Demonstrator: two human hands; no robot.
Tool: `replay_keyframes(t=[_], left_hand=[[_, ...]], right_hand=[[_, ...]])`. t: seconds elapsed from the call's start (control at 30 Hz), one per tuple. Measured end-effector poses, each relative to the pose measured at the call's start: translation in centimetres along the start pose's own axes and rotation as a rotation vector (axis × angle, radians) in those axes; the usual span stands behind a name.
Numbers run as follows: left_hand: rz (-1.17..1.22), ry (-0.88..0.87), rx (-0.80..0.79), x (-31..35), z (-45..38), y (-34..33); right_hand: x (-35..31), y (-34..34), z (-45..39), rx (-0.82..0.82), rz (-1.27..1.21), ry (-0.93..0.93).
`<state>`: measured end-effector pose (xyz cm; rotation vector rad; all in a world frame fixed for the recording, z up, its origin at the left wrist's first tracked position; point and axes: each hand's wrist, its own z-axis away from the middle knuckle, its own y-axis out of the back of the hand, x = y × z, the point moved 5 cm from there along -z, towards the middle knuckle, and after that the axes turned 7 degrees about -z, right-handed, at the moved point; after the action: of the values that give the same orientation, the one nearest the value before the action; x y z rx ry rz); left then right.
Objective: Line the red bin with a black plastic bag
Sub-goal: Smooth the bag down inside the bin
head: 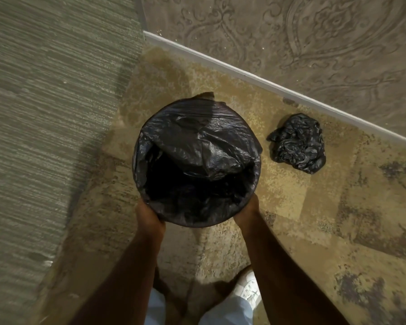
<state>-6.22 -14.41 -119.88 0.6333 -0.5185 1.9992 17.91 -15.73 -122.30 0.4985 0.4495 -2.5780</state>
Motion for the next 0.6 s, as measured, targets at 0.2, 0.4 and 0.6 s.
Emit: replay_keyframes(t=[0.2, 0.4, 0.6], left_hand=[[-0.119, 0.120, 0.113, 1.1, -1.8, 1.3], [-0.500, -0.557, 0.476, 11.5, 4.6, 1.7], [-1.327, -0.757, -0.275, 6.4, 10.2, -6.8]], right_hand=[[-1.9, 0.5, -1.0, 0.089, 0.298, 0.059], [-11.7, -0.4, 2.3, 0.259, 0.511, 0.680], [-8.4, -12.2, 9.8, -0.486, 0.791, 0.761]])
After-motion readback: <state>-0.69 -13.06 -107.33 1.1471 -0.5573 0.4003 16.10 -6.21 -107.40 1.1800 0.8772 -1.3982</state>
